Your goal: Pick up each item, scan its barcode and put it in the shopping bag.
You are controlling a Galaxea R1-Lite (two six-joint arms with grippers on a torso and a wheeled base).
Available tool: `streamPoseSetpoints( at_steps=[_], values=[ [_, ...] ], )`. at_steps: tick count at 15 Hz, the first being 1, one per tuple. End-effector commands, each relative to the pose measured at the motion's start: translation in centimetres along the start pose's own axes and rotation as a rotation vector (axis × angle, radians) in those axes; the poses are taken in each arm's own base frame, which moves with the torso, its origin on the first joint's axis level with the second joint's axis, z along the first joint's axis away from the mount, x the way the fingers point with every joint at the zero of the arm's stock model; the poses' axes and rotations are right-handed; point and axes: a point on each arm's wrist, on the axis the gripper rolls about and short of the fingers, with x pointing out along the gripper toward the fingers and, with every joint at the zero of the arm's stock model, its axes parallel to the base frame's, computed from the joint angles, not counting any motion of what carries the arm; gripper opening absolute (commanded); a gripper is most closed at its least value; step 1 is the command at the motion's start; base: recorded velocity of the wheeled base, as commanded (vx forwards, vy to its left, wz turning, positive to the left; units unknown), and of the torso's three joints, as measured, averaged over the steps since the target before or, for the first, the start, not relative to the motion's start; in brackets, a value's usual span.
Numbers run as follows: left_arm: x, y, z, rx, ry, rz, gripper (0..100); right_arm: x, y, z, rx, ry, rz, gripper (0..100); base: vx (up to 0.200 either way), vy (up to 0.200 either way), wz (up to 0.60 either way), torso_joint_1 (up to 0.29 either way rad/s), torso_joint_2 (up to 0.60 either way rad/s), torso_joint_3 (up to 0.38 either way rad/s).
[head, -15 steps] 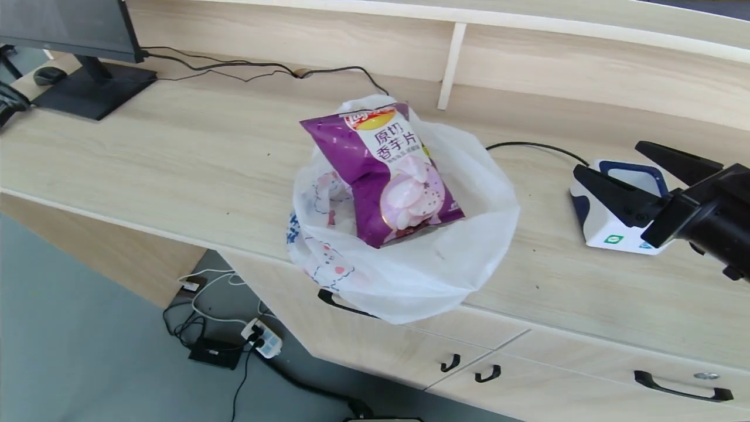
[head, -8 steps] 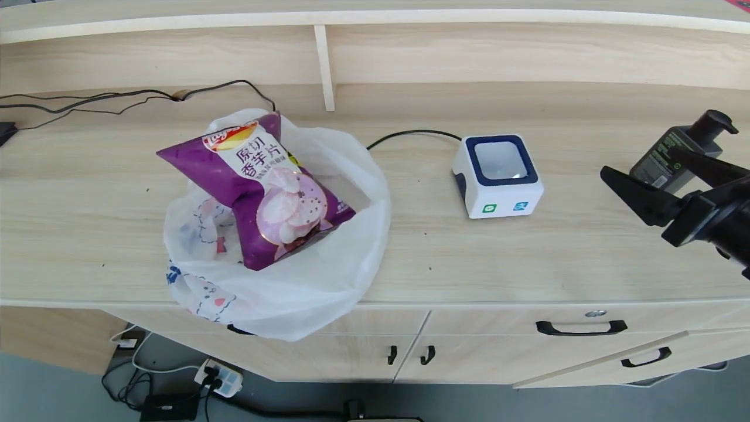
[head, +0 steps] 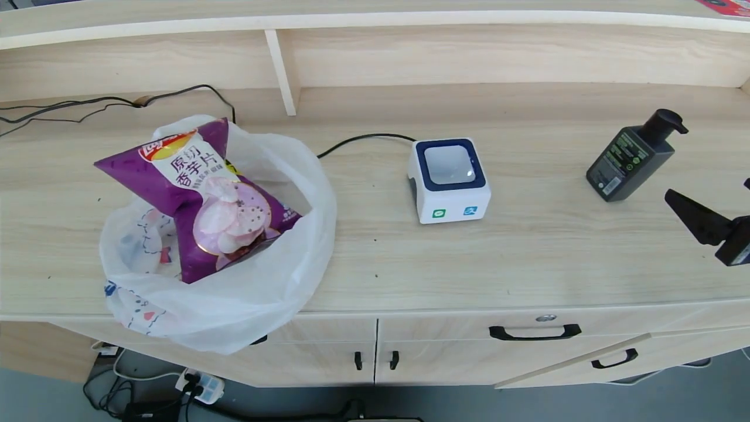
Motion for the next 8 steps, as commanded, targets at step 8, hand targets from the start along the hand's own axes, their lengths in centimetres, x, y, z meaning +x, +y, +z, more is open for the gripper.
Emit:
streamPoseSetpoints(
  at_steps=[8],
  values=[
    [0.0,0.0,0.0,-0.002,-0.001,0.000,100,8.0,0.8,-4.7,0.047,-0.135,0.068,100,0.000,-0.025,0.00,0.000,0.00,0.000]
  ],
)
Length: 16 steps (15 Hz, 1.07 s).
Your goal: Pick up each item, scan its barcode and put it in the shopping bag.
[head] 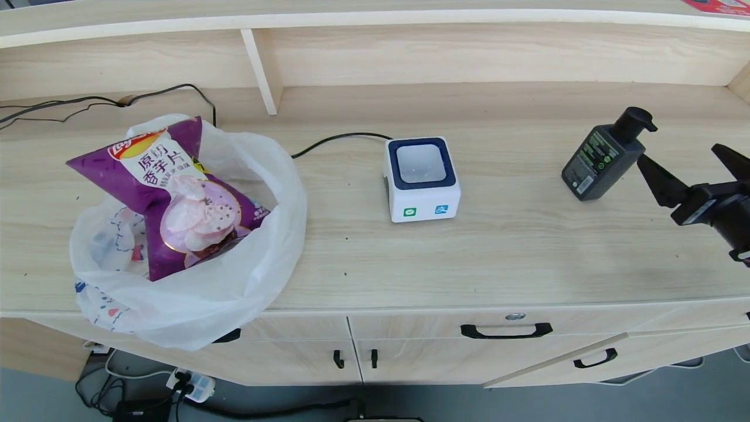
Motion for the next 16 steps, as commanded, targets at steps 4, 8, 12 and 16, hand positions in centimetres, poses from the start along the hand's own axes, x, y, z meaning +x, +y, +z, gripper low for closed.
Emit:
streamPoseSetpoints(
  at_steps=[4,8,12,16],
  values=[
    [0.0,0.0,0.0,0.000,-0.001,0.000,100,1.7,3.2,-3.2,0.069,0.076,0.115,100,0.000,0.000,0.00,0.000,0.00,0.000],
    [0.0,0.0,0.0,0.000,-0.001,0.001,100,4.1,3.8,-3.9,0.081,0.046,0.132,100,0.000,0.000,0.00,0.000,0.00,0.000],
    [0.0,0.0,0.0,-0.002,-0.002,0.001,100,6.4,3.5,-4.5,0.117,0.007,0.117,100,0.000,0.000,0.00,0.000,0.00,0.000],
    [0.0,0.0,0.0,-0.004,-0.002,0.001,100,7.7,2.5,-5.5,0.117,0.002,0.088,100,0.000,0.000,0.00,0.000,0.00,0.000]
  ],
)
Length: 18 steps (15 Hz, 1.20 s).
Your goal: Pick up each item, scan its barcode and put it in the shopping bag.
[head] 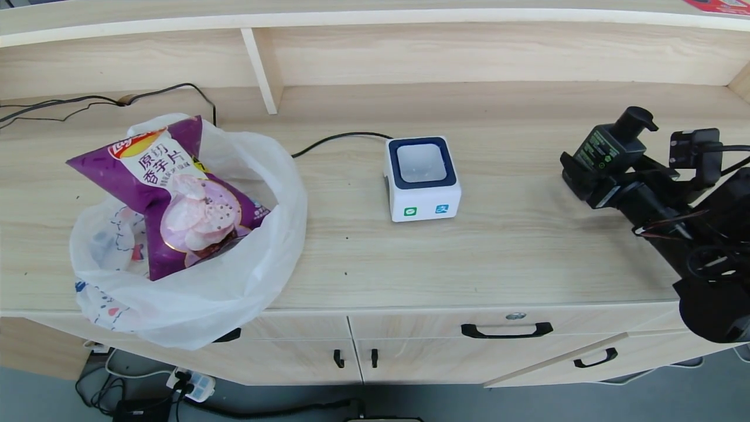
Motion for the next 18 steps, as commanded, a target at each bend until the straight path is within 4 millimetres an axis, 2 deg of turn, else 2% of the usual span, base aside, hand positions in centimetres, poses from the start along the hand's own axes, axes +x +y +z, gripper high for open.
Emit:
streamPoseSetpoints(
  at_steps=[1,7,9,12,14,16,17,18],
  values=[
    [0.0,0.0,0.0,0.000,-0.001,0.002,100,0.5,-0.5,-0.9,-0.002,0.012,-0.009,0,0.000,0.000,0.00,0.000,0.00,0.000],
    [0.0,0.0,0.0,-0.002,-0.001,0.002,100,0.8,-0.4,-0.4,-0.018,-0.014,-0.002,0,0.000,0.000,0.00,0.000,0.00,0.000],
    [0.0,0.0,0.0,-0.002,-0.001,0.000,100,0.8,0.3,0.5,-0.014,-0.043,0.022,0,0.000,0.000,0.00,0.000,0.00,0.000],
    [0.0,0.0,0.0,-0.002,-0.001,0.002,100,-0.7,4.8,4.0,0.066,-0.109,0.131,0,0.000,0.000,0.00,0.000,0.00,0.000],
    [0.0,0.0,0.0,-0.002,-0.001,0.000,100,-2.0,8.4,7.1,0.099,-0.187,0.244,0,0.000,0.000,0.00,0.000,0.00,0.000],
    [0.0,0.0,0.0,-0.003,-0.001,0.002,100,-4.3,14.7,10.4,0.330,-0.241,0.426,0,0.000,0.000,0.00,0.000,0.00,0.000],
    [0.0,0.0,0.0,-0.005,-0.001,0.002,100,-5.6,16.9,11.8,0.426,-0.252,0.461,0,0.000,0.000,0.00,0.000,0.00,0.000],
    [0.0,0.0,0.0,-0.005,-0.001,0.002,100,-6.5,18.5,12.3,0.484,-0.240,0.498,0,0.000,0.000,0.00,0.000,0.00,0.000]
  ],
)
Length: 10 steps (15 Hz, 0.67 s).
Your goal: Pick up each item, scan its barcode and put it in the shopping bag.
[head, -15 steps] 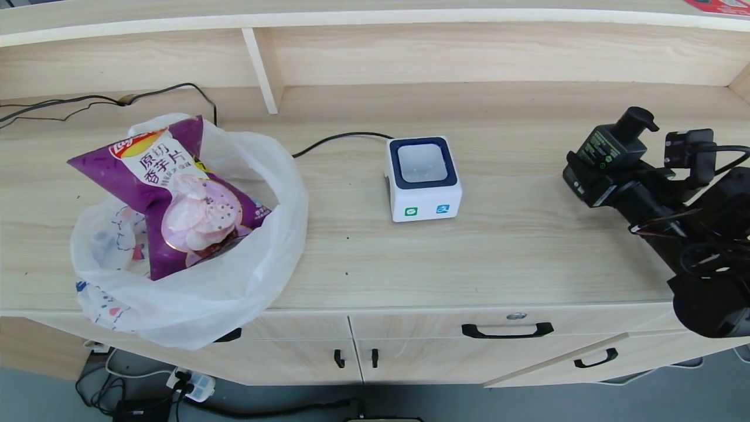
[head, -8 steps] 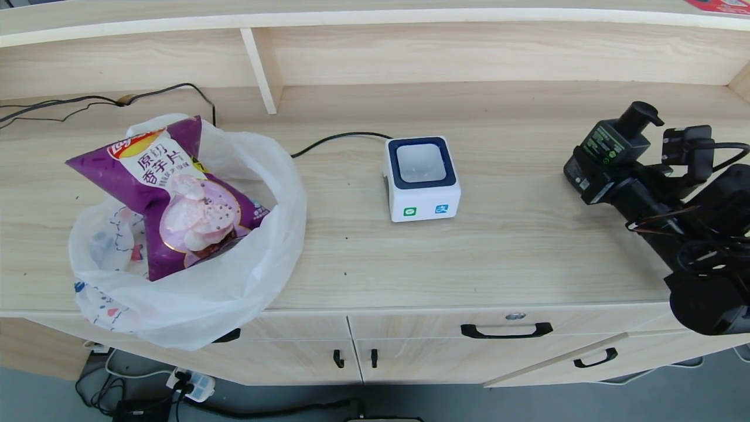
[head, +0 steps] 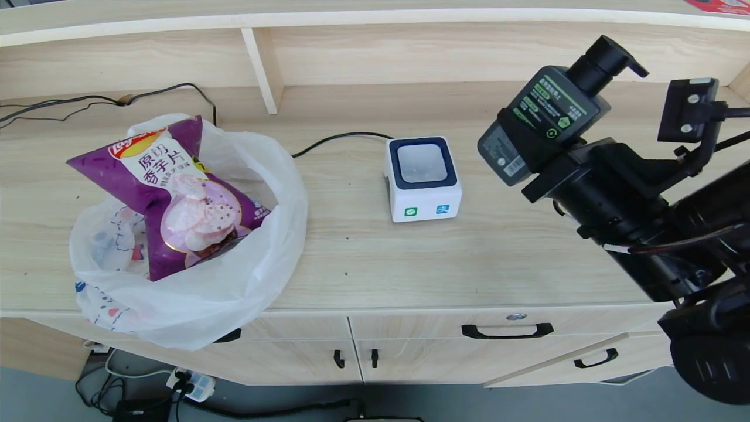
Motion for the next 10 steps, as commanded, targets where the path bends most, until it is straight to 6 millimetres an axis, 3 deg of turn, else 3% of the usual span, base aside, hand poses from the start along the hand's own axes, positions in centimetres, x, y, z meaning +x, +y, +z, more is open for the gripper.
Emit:
streamPoseSetpoints(
  at_steps=[1,6,10],
  values=[
    [0.0,0.0,0.0,0.000,-0.001,-0.001,100,-0.9,6.8,2.7,0.222,-0.062,0.145,0,0.000,0.000,0.00,0.000,0.00,0.000],
    [0.0,0.0,0.0,-0.001,-0.003,0.000,100,-1.5,11.6,5.0,0.463,-0.090,0.324,0,0.000,0.000,0.00,0.000,0.00,0.000],
    [0.0,0.0,0.0,0.000,-0.003,-0.001,100,-2.5,14.1,5.7,0.504,-0.059,0.398,0,0.000,0.000,0.00,0.000,0.00,0.000]
  ],
)
